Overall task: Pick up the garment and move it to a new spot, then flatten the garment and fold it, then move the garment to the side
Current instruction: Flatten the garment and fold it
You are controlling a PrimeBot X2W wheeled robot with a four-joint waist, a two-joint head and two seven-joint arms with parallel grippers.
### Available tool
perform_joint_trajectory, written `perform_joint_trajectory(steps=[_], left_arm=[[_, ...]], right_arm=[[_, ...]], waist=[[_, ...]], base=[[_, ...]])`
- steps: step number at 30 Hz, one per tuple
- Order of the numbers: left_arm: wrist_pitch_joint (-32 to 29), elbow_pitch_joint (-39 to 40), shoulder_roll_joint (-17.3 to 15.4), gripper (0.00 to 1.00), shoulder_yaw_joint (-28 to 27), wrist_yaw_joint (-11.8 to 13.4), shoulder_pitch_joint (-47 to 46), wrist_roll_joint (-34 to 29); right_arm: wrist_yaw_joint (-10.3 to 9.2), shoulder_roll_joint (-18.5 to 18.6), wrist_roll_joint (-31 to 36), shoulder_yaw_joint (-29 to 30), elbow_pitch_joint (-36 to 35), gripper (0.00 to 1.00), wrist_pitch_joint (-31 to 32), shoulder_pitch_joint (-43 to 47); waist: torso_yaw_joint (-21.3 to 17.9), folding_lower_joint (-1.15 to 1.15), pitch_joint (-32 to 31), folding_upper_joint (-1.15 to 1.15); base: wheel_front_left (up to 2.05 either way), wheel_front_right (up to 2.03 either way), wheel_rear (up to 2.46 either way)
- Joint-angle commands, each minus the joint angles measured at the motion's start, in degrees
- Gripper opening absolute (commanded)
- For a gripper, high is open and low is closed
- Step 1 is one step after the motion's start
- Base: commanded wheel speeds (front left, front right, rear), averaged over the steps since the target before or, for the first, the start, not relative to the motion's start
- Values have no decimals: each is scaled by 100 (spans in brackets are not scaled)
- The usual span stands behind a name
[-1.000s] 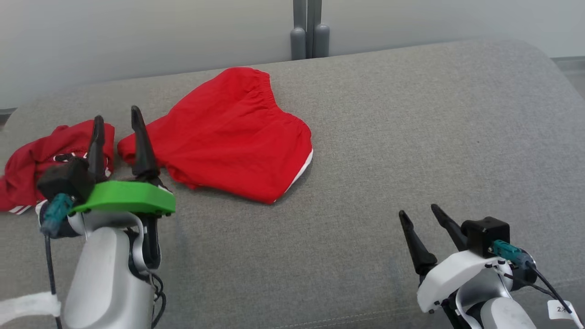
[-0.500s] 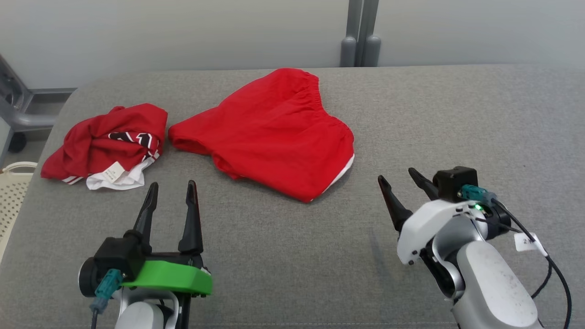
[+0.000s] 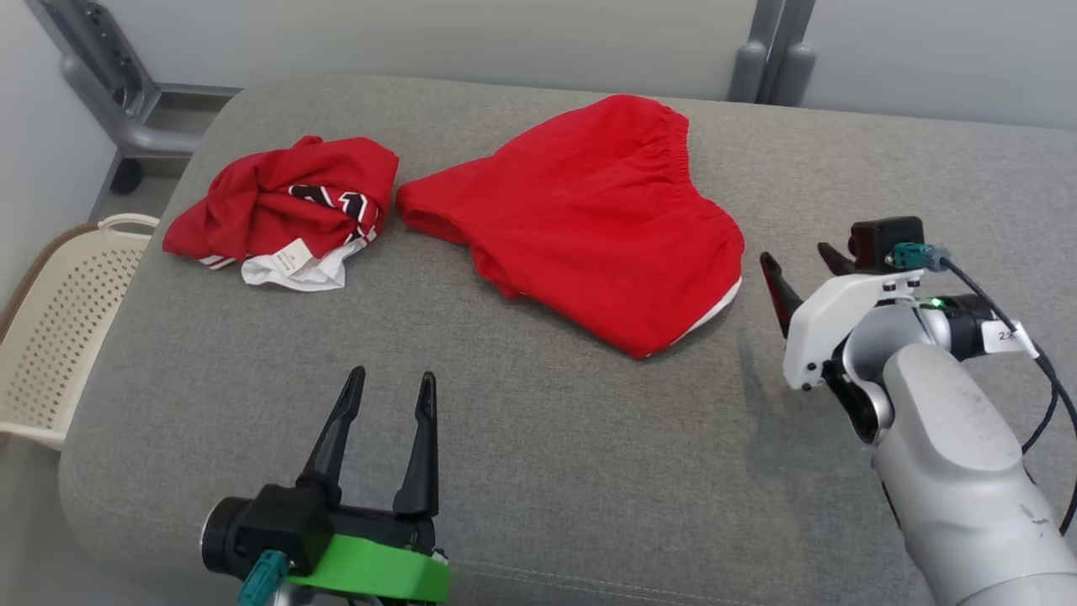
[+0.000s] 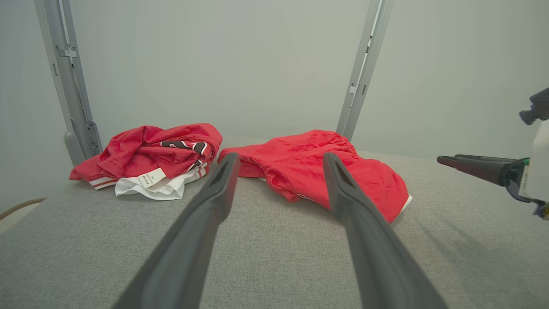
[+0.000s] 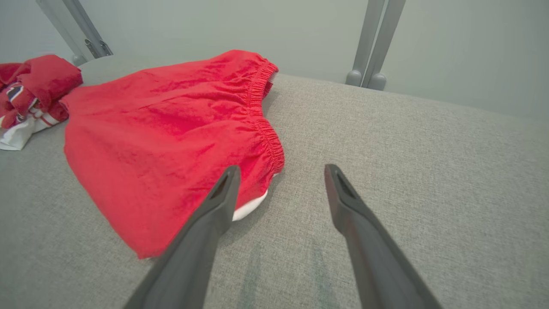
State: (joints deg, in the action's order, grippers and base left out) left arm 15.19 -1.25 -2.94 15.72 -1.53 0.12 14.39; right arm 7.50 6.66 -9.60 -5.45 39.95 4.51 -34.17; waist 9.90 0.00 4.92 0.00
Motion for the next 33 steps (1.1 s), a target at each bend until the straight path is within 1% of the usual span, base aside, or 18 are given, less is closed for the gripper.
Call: perform_joint_trajectory(steps=[1,6,10,13,21,22,23,24,25,26,30,33], left_arm=[[-3,82,0,100,73,-16,13,-27],[-3,285,0,100,332,-51,-43,-152],[-3,400,0,100,467,-17,-57,-154],[-3,451,0,100,561,-20,-90,-121],[-3,425,1,100,649,11,-98,-103],[-3,409,1,100,661,6,-100,-103],[-3,401,1,100,671,-3,-105,-104],[-3,384,1,100,677,2,-100,-100],[-3,373,1,100,683,2,-97,-105],[-3,365,1,100,682,3,-95,-106],[-3,317,1,100,654,40,-61,-110],[-3,293,1,100,619,65,-68,-82]], right_arm=[[-2,96,80,112,242,100,-37,-195],[-2,273,294,401,966,100,-121,-679],[-2,412,454,553,1454,100,-153,-1004],[-2,407,364,534,1753,100,-124,-1185],[-2,475,154,390,2306,100,13,-1450],[-2,488,127,414,2400,89,59,-1473],[-2,495,107,433,2476,67,86,-1499],[-2,490,83,442,2530,43,69,-1528],[-2,491,71,451,2581,28,49,-1546],[-2,483,48,449,2619,0,34,-1556],[-2,393,11,349,2676,0,-98,-1654],[-2,199,-102,187,2588,0,-147,-1749]], waist=[[300,0,255,0],[587,0,501,0],[806,0,699,0],[953,0,813,0],[1118,0,927,0],[1140,0,929,0],[1161,0,928,0],[1177,0,926,0],[1189,0,926,0],[1198,0,927,0],[1177,0,910,0],[1089,0,875,0]], base=[[0,0,0],[0,0,0],[0,0,0],[0,0,0],[0,0,0],[0,0,0],[0,0,0],[0,0,0],[0,0,0],[0,0,0],[0,0,0],[0,0,0]])
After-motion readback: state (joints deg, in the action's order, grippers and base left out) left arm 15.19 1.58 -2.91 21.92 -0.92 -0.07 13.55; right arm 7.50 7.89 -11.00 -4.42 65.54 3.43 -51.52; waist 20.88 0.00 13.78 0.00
